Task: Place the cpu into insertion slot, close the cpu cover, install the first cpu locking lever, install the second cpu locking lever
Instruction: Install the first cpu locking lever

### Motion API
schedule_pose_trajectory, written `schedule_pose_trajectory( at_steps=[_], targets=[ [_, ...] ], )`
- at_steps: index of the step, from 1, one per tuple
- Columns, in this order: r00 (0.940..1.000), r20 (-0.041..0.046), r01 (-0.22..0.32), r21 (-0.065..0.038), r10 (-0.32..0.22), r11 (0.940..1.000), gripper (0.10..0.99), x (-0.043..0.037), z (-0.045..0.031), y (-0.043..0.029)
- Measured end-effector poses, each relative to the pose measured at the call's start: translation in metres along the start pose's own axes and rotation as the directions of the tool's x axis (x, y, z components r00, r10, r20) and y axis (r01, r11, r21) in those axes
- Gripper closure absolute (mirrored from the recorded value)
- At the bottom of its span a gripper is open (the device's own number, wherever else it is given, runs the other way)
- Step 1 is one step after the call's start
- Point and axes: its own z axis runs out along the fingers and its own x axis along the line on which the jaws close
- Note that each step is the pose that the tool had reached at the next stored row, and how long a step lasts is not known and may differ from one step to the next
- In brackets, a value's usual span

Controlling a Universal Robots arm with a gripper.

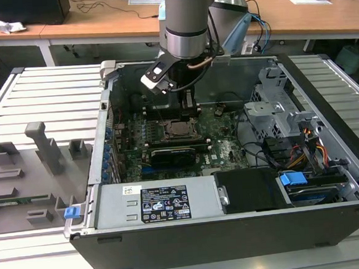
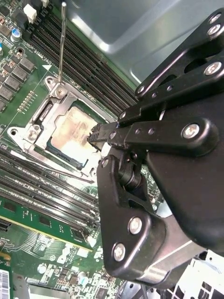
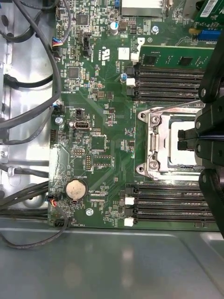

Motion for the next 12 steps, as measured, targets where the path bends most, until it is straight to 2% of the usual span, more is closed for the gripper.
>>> schedule_pose_trajectory(
  at_steps=[5,6,12],
  targets=[
    [1.0,-0.0001,0.0,0.0,0.0,1.0,0.98,-0.0002,-0.0119,0.0003],
    [1.0,0.0011,0.0,0.0,0.0,1.0,0.98,-0.0002,-0.0177,0.0005],
    [1.0,0.0068,0.0,0.0,0.0,1.0,0.98,-0.0004,-0.0316,0.0007]
  ],
)
